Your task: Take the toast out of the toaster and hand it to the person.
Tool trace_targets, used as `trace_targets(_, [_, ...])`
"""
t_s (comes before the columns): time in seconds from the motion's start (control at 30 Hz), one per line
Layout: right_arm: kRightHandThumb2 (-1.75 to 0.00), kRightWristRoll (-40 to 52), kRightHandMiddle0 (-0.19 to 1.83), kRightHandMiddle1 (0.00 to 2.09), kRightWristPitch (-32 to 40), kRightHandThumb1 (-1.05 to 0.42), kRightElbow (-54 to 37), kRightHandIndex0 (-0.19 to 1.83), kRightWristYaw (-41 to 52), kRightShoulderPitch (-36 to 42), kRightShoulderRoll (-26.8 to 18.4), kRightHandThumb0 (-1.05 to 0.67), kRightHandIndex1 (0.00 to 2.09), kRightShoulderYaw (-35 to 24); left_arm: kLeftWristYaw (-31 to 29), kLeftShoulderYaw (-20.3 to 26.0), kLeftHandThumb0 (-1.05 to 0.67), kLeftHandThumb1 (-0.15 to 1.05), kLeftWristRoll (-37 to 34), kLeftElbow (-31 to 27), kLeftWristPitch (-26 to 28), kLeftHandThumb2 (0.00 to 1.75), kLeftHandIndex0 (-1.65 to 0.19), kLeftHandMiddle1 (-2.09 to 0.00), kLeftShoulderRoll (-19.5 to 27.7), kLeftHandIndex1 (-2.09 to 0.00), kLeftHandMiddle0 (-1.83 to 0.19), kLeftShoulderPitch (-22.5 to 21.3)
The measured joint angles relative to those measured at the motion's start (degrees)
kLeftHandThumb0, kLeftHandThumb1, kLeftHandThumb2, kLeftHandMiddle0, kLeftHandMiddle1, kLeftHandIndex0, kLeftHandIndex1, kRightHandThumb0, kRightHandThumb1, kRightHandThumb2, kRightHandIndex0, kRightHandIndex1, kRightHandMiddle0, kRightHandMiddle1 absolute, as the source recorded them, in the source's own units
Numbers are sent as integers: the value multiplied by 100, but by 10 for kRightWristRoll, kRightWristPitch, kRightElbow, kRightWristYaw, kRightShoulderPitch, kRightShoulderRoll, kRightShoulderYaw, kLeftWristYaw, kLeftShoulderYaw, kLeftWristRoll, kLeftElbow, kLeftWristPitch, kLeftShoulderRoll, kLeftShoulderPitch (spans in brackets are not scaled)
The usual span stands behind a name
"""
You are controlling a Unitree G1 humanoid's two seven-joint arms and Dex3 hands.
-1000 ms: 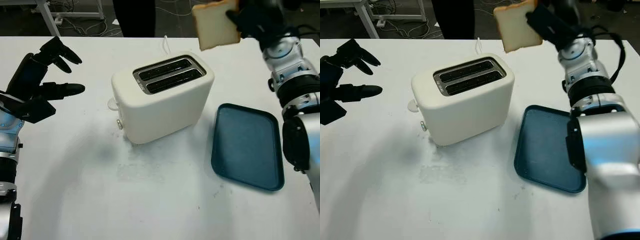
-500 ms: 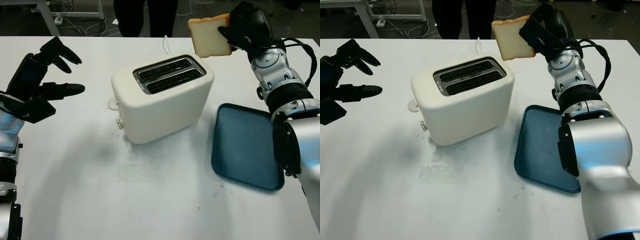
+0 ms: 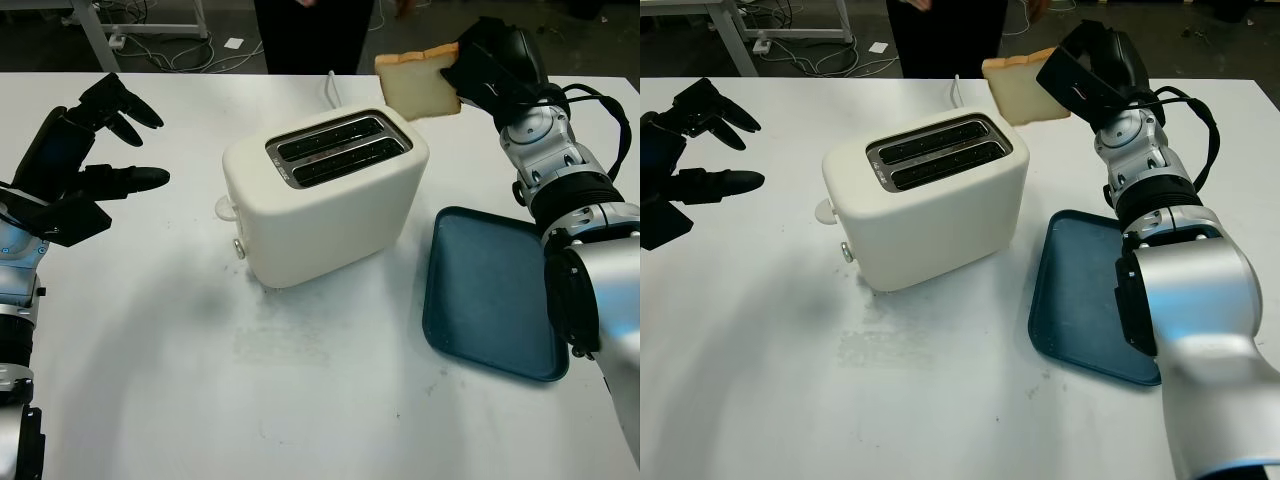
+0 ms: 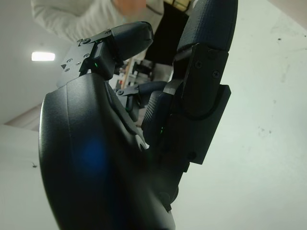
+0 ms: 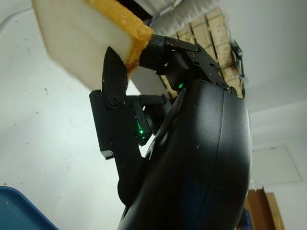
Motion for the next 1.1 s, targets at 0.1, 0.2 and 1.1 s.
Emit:
trace_targets(0.1, [-32,-3,54,137,5,-92,0,30,0,0,0,-22,139,5,0,0,-97,92,0,0,0,21,-17,-158,0,-147,-27,0])
trace_targets(0.2, [-32,-3,54,139,5,-92,0,48,0,0,0,-23,137,6,0,0,-96,92,0,0,0,19,-17,-158,0,-146,-27,0])
trace_targets(1.1, [-32,-1,97,17,6,-92,0,66,0,0,1,-23,44,-2,0,0,-97,92,0,6,-5,20,-16,-159,0,-145,-27,0])
